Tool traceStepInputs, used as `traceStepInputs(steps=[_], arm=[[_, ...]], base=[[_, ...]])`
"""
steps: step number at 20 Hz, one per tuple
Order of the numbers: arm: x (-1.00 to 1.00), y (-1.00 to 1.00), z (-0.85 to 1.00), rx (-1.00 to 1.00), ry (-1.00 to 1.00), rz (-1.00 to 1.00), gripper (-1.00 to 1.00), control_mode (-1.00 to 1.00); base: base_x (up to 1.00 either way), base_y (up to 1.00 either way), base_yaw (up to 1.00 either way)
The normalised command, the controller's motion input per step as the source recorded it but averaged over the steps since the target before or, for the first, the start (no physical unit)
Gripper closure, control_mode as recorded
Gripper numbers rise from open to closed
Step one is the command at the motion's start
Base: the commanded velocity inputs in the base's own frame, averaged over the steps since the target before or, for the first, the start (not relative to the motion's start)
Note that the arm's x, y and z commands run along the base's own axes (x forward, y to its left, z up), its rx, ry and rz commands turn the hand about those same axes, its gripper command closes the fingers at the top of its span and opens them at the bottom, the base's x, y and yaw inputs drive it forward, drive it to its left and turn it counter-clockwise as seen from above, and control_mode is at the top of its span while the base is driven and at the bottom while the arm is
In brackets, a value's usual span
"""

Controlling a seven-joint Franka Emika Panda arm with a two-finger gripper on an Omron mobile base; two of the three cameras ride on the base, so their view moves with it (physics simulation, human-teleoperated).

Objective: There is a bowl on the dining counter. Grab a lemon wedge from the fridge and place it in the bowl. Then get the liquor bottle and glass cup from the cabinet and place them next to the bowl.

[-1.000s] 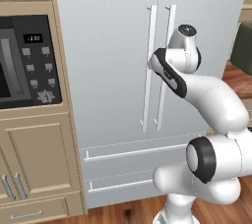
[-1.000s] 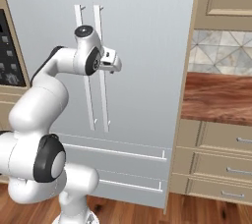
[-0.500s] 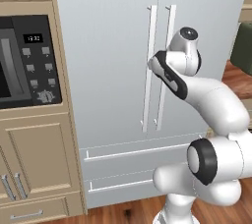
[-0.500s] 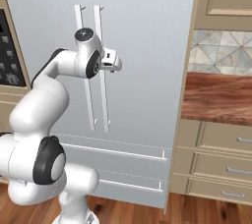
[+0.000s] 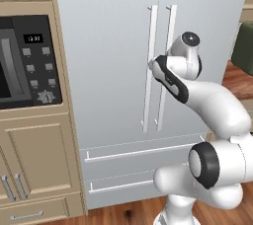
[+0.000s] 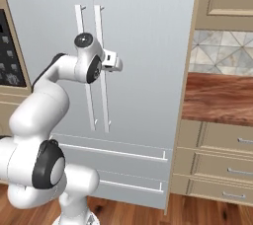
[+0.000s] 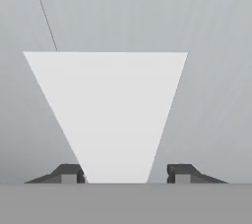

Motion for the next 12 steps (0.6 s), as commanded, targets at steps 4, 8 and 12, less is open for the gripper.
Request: traceStepInputs(steps=[4, 8, 12], arm=[[0.71, 0.00, -0.23, 0.00, 0.00, 0.00, 1.00, -1.00], [0.37, 0.00, -0.24, 0.00, 0.00, 0.02, 1.00, -1.00], [-0.54, -0.01, -0.14, 0.00, 0.00, 0.00, 1.00, -1.00]], base=[[0.00, 0.00, 0.00], [0.00, 0.00, 0.00], [0.00, 0.00, 0.00]])
